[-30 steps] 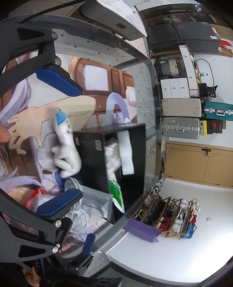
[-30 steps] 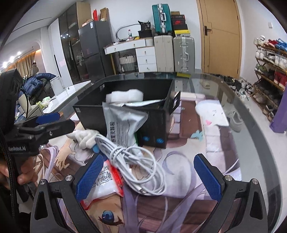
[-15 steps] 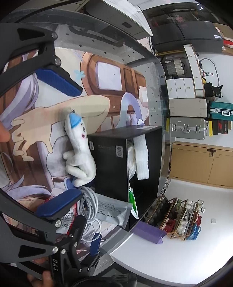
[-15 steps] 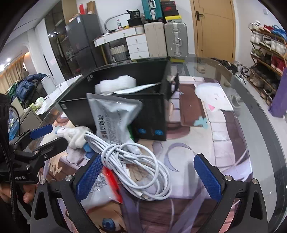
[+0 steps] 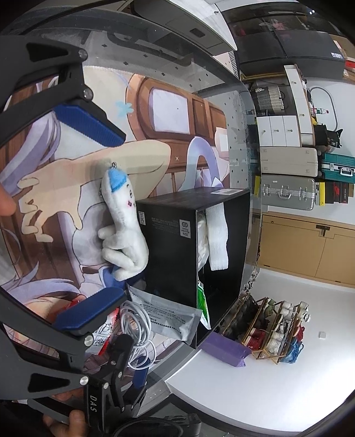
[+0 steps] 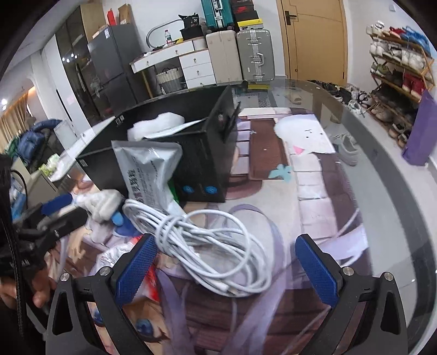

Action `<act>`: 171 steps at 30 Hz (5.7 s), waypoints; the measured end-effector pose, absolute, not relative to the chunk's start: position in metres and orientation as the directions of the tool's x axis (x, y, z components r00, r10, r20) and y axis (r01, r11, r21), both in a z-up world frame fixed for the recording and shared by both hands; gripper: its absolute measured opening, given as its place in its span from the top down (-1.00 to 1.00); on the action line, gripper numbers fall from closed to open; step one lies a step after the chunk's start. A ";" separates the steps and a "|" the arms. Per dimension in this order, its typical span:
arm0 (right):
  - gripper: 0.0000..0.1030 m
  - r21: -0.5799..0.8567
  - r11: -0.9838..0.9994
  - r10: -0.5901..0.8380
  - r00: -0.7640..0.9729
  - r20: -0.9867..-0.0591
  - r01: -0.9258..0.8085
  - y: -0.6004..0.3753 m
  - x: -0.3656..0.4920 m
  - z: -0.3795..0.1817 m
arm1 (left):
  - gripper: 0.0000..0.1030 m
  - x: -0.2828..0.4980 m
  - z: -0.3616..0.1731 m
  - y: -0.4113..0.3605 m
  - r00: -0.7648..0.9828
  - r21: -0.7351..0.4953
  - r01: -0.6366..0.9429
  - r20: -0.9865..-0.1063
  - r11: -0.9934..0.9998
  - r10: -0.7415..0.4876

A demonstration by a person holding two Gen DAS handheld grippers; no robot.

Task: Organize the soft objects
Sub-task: 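Grasp the white cable coil with the right gripper while the left grasps the white plush toy, then lift the plush toy and cable coil and carry them over the black box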

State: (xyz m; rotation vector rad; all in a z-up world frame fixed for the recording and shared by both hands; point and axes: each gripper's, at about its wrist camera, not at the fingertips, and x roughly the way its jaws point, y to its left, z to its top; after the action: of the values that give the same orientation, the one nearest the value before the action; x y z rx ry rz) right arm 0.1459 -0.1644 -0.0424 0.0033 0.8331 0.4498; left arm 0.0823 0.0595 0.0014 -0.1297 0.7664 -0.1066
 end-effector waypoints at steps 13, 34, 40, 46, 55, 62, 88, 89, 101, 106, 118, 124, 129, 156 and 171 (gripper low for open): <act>-0.98 0.146 0.931 0.330 0.608 -0.722 -0.333 -0.173 0.145 -0.043 | -1.00 0.082 0.001 0.059 0.716 -0.168 0.049 -0.681 0.984 -0.152; -0.34 0.193 0.909 0.402 0.650 -0.645 -0.370 -0.182 0.129 -0.036 | -1.00 0.086 0.000 0.055 0.685 -0.149 0.041 -0.715 0.988 -0.136; -0.34 0.204 0.900 0.425 0.668 -0.611 -0.386 -0.191 0.119 -0.032 | -1.00 0.095 0.001 0.058 0.651 -0.206 0.019 -0.740 0.978 -0.169; -0.35 0.216 0.898 0.432 0.665 -0.609 -0.384 -0.197 0.120 -0.032 | -1.00 0.108 -0.006 0.057 0.626 -0.239 -0.038 -0.763 0.970 -0.163; -0.34 0.220 0.903 0.424 0.678 -0.600 -0.369 -0.200 0.122 -0.030 | -1.00 0.120 -0.015 0.036 0.593 -0.088 -0.043 -0.804 0.995 -0.045; -0.35 0.209 0.904 0.420 0.683 -0.598 -0.372 -0.199 0.119 -0.027 | -0.81 0.116 -0.014 0.037 0.602 -0.077 -0.045 -0.798 0.996 -0.034; -0.35 0.159 0.919 0.385 0.731 -0.563 -0.362 -0.187 0.097 0.012 | -0.69 0.069 0.044 0.066 0.734 -0.139 0.009 -0.672 0.990 -0.101; -0.35 0.150 0.921 0.378 0.737 -0.560 -0.359 -0.187 0.097 0.015 | -0.69 0.071 0.047 0.063 0.737 -0.139 0.012 -0.668 0.990 -0.102; -0.35 0.098 0.922 0.366 0.760 -0.537 -0.375 -0.176 0.114 0.046 | -0.69 0.090 0.074 0.052 0.765 -0.115 0.063 -0.632 0.991 -0.121; -0.35 0.081 0.920 0.363 0.758 -0.541 -0.382 -0.168 0.125 0.051 | -0.69 0.103 0.079 0.048 0.768 -0.106 0.083 -0.627 0.991 -0.131; -0.35 0.014 0.918 0.338 0.765 -0.548 -0.396 -0.150 0.153 0.059 | -0.69 0.135 0.078 0.049 0.763 -0.103 0.088 -0.633 0.991 -0.133; -0.35 -0.030 0.908 0.331 0.759 -0.561 -0.418 -0.138 0.164 0.057 | -0.69 0.145 0.074 0.048 0.761 -0.095 0.089 -0.636 0.992 -0.129; -0.35 -0.054 0.895 0.337 0.748 -0.572 -0.444 -0.126 0.175 0.053 | -0.69 0.150 0.073 0.048 0.760 -0.093 0.085 -0.638 0.992 -0.125; -0.51 -0.131 0.810 0.403 0.705 -0.583 -0.571 -0.072 0.203 0.030 | -0.69 0.158 0.069 0.059 0.755 -0.077 0.062 -0.648 0.995 -0.097; -0.86 -0.087 0.800 0.454 0.694 -0.558 -0.594 -0.099 0.191 0.030 | -0.69 0.160 0.064 0.053 0.746 -0.071 0.068 -0.658 0.995 -0.098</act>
State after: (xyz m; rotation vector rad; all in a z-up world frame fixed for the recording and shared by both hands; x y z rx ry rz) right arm 0.1907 -0.0994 0.0302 -0.2709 0.5464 0.5928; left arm 0.1603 0.0532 0.0644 -0.0435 0.7229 -0.0912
